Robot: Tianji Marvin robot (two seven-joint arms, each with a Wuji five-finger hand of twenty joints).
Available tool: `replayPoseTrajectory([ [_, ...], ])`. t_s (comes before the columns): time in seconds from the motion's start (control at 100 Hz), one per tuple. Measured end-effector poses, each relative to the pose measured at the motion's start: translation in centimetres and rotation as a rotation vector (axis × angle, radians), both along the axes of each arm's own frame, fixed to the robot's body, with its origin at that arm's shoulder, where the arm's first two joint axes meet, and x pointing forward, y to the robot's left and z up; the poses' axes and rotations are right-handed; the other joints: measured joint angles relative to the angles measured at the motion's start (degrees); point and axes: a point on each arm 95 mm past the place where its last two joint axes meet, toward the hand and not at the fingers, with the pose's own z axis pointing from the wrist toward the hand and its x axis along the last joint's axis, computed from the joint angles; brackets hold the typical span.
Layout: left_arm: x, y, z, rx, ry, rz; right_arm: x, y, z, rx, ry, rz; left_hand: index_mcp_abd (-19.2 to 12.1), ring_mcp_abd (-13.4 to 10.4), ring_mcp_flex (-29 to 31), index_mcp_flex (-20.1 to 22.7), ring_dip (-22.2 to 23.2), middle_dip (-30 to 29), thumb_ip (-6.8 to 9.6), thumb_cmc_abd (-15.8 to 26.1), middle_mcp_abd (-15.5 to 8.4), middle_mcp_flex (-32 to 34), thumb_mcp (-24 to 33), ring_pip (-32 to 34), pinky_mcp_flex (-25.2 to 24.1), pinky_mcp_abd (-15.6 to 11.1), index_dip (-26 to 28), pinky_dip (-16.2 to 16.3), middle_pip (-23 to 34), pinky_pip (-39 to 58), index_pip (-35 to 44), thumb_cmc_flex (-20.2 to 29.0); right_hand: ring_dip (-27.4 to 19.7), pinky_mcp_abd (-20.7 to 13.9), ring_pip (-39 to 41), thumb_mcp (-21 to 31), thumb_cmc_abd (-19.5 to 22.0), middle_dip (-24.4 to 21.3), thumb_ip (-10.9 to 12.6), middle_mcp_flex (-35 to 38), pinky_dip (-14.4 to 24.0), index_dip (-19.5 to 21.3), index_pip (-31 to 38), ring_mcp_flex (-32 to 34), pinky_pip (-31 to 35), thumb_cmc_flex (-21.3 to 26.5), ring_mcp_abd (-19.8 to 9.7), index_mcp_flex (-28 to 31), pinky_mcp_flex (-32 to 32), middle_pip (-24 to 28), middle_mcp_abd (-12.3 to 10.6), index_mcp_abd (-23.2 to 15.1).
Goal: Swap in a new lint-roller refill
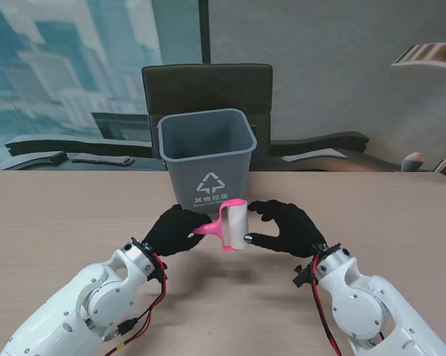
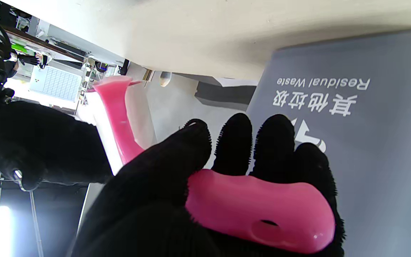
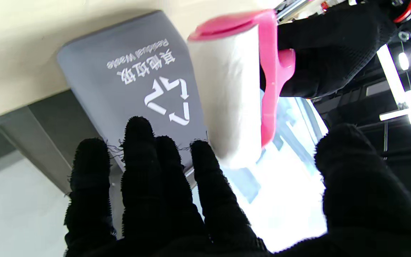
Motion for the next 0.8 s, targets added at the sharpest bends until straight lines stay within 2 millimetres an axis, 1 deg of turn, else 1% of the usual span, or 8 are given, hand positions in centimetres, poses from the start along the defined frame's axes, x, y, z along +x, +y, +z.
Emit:
replayPoseTrajectory([
  [0.12, -0.3, -0.1, 0.0, 0.004, -0.023, -0.009, 0.3, 0.7, -0.7, 0.056, 0.066, 0.011, 0.00, -0.03, -0.14, -0.69, 0.00, 0.01, 0.00, 0.59, -0.02, -0.97, -0.24, 0.00, 0.00, -0.07, 0.00, -0.25, 0.05, -0.25, 0.00, 0.68, -0.57, 0.37, -0.72, 0.02, 0.00, -0.73, 0.00, -0.01, 0.00, -0.40, -0.71, -0.54, -0.71, -0.01, 0.86, 0.22, -0.30, -0.21, 1.84, 2.32],
  [0.33, -0.7, -0.5, -0.1, -0.005, -0.035, -0.029, 0.7, 1.8, -1.4, 0.060, 0.095, 0.028, 0.00, -0.16, -0.82, -1.41, 0.00, 0.01, 0.00, 0.61, -0.06, -1.06, -1.48, 0.00, -0.11, -0.55, 0.00, -0.38, 0.05, -1.09, 0.00, 2.14, -0.66, 0.49, -0.71, 0.87, 0.00, -1.24, 0.00, 0.01, 0.00, -0.84, -1.26, 1.22, -0.88, 1.26, 1.46, 0.24, 2.00, 0.03, 2.77, 3.94],
  [0.4, -0.7, -0.6, -0.1, -0.008, -0.033, -0.033, 0.8, 2.1, -1.6, 0.065, 0.100, 0.034, -0.02, -0.16, -0.83, -1.41, 0.00, 0.01, 0.00, 0.61, -0.09, -1.07, -1.48, 0.00, -0.11, -0.56, 0.00, -0.38, 0.05, -1.10, 0.00, 2.17, -0.79, 0.49, 0.41, -0.30, 0.00, -1.24, 0.00, 0.15, 0.00, -0.84, -1.07, 3.20, -0.88, 6.19, 1.50, 1.14, 3.31, 2.10, 3.35, 3.95],
  [0.53, -0.8, -0.8, -0.1, -0.015, -0.030, -0.034, 0.9, 2.4, -1.7, 0.096, 0.073, 0.023, -0.05, -0.19, -0.84, -1.57, 0.00, 0.01, 0.00, 1.22, -0.12, -1.07, -1.60, 0.00, -0.13, -0.58, 0.00, -0.39, 0.05, -1.12, 0.00, 2.21, 0.10, 0.45, 5.26, -9.52, 3.10, -0.55, 0.56, 7.51, -0.02, 0.03, 1.52, 10.84, 3.14, 17.84, 2.13, 5.32, 8.45, 5.75, 3.45, 4.64],
  [0.64, -0.8, -0.7, -0.1, -0.019, -0.029, -0.032, 0.8, 2.8, -1.6, 0.133, 0.060, 0.030, -0.07, -0.20, -0.84, -1.71, 0.00, 0.01, 0.00, 1.22, -0.12, -1.08, -1.97, 0.00, -0.14, -0.59, 0.00, -0.39, 0.05, -1.13, 0.00, 2.23, 2.01, 0.42, 9.80, -10.95, 3.10, 0.95, 0.56, 13.48, -0.02, 0.59, 4.35, 16.72, 6.58, 21.38, 2.35, 8.09, 13.24, 8.25, 3.17, 5.70],
  [0.68, -0.8, -0.7, -0.1, -0.021, -0.029, -0.030, 0.8, 2.9, -1.5, 0.147, 0.061, 0.038, -0.08, -0.20, -0.85, -1.71, 0.00, 0.01, 0.00, 1.22, -0.12, -1.08, -1.98, 0.00, -0.14, -0.59, 0.00, -0.39, 0.05, -1.14, 0.01, 2.24, 2.66, 0.42, 11.23, -6.90, 1.51, 1.84, 0.47, 15.62, -0.02, -2.35, 7.80, 18.52, 7.93, 21.38, 3.36, 8.19, 14.37, 8.92, 3.24, 6.65],
  [0.72, -0.8, -0.6, -0.1, -0.024, -0.028, -0.028, 0.7, 3.1, -1.5, 0.159, 0.060, 0.046, -0.12, -0.20, -0.86, -1.71, 0.00, 0.01, 0.00, 1.22, -0.12, -1.08, -2.56, 0.00, -0.15, -0.59, 0.00, -0.39, 0.05, -1.15, 0.01, 2.24, 3.37, 0.41, 13.07, -3.14, -0.75, 2.72, -1.03, 17.61, -0.05, -6.24, 13.01, 20.51, 9.35, 21.38, 3.47, 8.19, 16.13, 10.09, 2.81, 6.80],
  [0.8, -0.9, -0.6, -0.1, -0.030, -0.026, -0.030, 0.7, 3.3, -1.5, 0.181, 0.048, 0.053, -0.39, -0.29, -1.20, -1.71, 0.00, -1.15, -0.25, 1.22, -0.18, -1.08, -3.24, -1.24, -0.20, -0.75, -0.49, -0.68, -1.05, -1.52, 0.01, 2.25, 4.87, 0.58, 16.93, -1.61, -1.84, 4.13, -3.38, 21.63, -0.07, -10.86, 20.93, 23.67, 11.63, 21.34, 4.17, 8.19, 19.16, 11.45, 2.65, 7.63],
])
